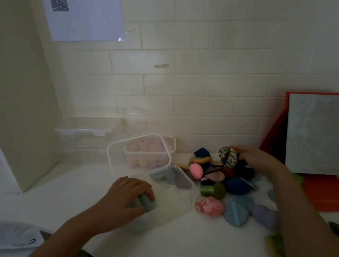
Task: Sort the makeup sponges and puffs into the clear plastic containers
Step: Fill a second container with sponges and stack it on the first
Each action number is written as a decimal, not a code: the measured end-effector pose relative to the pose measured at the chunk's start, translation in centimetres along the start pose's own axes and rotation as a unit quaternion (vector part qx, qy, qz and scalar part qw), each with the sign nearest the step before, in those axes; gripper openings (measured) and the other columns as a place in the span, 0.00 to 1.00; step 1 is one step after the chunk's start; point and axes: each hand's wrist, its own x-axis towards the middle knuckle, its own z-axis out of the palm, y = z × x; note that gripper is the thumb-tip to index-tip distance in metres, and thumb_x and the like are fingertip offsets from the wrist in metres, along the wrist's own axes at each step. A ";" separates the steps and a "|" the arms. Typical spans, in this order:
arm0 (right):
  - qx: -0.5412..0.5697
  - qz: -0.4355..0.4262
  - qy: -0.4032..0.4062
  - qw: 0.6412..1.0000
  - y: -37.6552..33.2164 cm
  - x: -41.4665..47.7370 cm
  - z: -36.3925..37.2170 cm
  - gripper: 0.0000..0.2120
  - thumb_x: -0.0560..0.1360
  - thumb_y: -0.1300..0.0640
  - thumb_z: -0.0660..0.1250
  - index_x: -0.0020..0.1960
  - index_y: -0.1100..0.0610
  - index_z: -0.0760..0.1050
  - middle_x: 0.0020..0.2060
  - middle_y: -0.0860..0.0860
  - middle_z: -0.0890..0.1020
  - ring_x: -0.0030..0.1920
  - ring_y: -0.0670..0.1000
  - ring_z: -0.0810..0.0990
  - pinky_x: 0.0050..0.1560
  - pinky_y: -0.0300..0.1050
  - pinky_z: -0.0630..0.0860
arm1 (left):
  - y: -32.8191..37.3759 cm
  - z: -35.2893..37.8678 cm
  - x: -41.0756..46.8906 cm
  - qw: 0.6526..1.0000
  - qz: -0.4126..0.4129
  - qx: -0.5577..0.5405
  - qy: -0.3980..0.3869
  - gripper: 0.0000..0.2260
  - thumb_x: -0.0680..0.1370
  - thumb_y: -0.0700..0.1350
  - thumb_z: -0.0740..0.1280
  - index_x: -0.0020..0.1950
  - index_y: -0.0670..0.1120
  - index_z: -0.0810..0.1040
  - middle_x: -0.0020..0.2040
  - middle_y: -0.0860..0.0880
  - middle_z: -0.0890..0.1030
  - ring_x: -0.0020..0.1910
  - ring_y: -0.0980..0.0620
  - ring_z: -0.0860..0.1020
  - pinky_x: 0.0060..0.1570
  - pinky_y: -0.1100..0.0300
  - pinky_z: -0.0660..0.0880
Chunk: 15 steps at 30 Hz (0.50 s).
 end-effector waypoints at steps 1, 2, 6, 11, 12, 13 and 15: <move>0.015 -0.017 -0.033 0.999 -0.1 -0.5 -0.6 0.23 0.77 0.72 0.52 0.67 0.57 0.72 0.66 0.54 0.72 0.68 0.54 0.67 0.71 0.49 0.62 | 0.0 0.1 0.1 1.000 -0.002 -0.001 -0.001 0.18 0.64 0.61 0.52 0.51 0.62 0.70 0.59 0.62 0.71 0.61 0.64 0.65 0.65 0.65 0.56; 0.012 -0.032 -0.065 0.997 -0.3 -0.9 -1.1 0.25 0.76 0.73 0.51 0.66 0.54 0.74 0.64 0.51 0.73 0.67 0.52 0.66 0.69 0.48 0.62 | 0.1 0.1 0.1 1.000 -0.005 -0.002 -0.003 0.18 0.64 0.61 0.52 0.51 0.62 0.70 0.60 0.62 0.71 0.61 0.64 0.65 0.65 0.64 0.56; -0.027 -0.049 -0.044 0.997 -0.2 -0.7 -2.0 0.26 0.76 0.73 0.53 0.64 0.52 0.75 0.65 0.52 0.72 0.64 0.49 0.68 0.61 0.43 0.64 | 0.3 0.3 0.3 1.000 -0.002 0.002 -0.008 0.16 0.64 0.61 0.52 0.49 0.64 0.68 0.59 0.61 0.71 0.61 0.63 0.65 0.65 0.65 0.56; -0.104 -0.009 0.002 0.995 0.8 0.6 -2.1 0.22 0.76 0.74 0.54 0.66 0.60 0.73 0.68 0.58 0.71 0.69 0.55 0.68 0.66 0.43 0.64 | 0.3 0.5 0.3 1.000 -0.006 0.001 -0.012 0.15 0.64 0.61 0.52 0.49 0.64 0.68 0.59 0.62 0.71 0.60 0.63 0.65 0.64 0.64 0.58; -0.112 -0.002 -0.009 0.994 1.0 0.6 -2.0 0.23 0.76 0.74 0.54 0.66 0.60 0.72 0.68 0.57 0.71 0.68 0.55 0.68 0.66 0.43 0.64 | 0.3 0.5 0.3 1.000 -0.007 0.002 -0.013 0.15 0.64 0.61 0.52 0.49 0.64 0.68 0.59 0.62 0.71 0.60 0.63 0.65 0.64 0.64 0.58; -0.121 0.004 -0.017 0.993 1.2 0.7 -2.0 0.23 0.76 0.74 0.54 0.67 0.60 0.72 0.68 0.57 0.71 0.68 0.56 0.69 0.66 0.44 0.65 | 0.3 0.4 0.3 1.000 -0.007 0.003 -0.013 0.16 0.64 0.61 0.52 0.49 0.64 0.68 0.59 0.62 0.71 0.60 0.63 0.65 0.63 0.64 0.58; -0.125 0.010 -0.013 0.992 1.7 0.9 -1.9 0.23 0.76 0.72 0.55 0.68 0.59 0.71 0.68 0.56 0.71 0.67 0.56 0.69 0.67 0.46 0.65 | 0.5 0.4 0.3 1.000 -0.004 0.006 -0.012 0.16 0.63 0.61 0.52 0.49 0.64 0.68 0.59 0.62 0.71 0.60 0.63 0.65 0.63 0.65 0.57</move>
